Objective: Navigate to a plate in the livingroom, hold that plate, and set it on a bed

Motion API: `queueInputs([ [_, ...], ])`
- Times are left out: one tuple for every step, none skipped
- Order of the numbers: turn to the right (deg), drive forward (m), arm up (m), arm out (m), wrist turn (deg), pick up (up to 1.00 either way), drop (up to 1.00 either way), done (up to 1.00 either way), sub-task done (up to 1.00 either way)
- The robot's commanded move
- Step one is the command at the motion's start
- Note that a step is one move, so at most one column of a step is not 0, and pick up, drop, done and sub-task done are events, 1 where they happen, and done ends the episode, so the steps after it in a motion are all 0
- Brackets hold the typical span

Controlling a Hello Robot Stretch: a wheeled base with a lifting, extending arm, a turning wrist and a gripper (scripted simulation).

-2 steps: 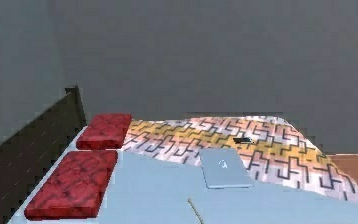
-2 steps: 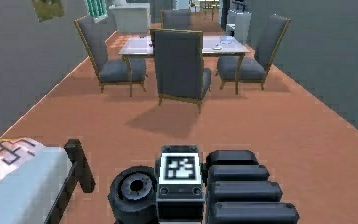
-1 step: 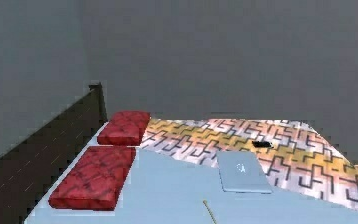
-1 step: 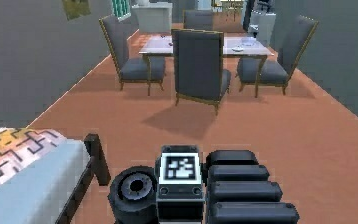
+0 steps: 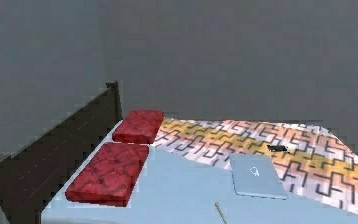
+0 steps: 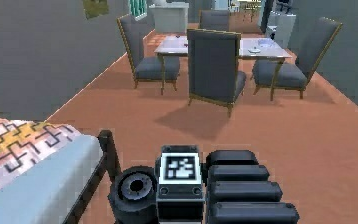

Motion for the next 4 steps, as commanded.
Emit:
queueInputs([
  [0.0, 0.3, 0.0, 0.0, 0.0, 0.0, 0.0, 0.0, 0.0],
  [30.0, 0.0, 0.0, 0.0, 0.0, 0.0, 0.0, 0.0, 0.0],
  [-33.0, 0.0, 0.0, 0.0, 0.0, 0.0, 0.0, 0.0, 0.0],
  [39.0, 0.0, 0.0, 0.0, 0.0, 0.0, 0.0, 0.0, 0.0],
])
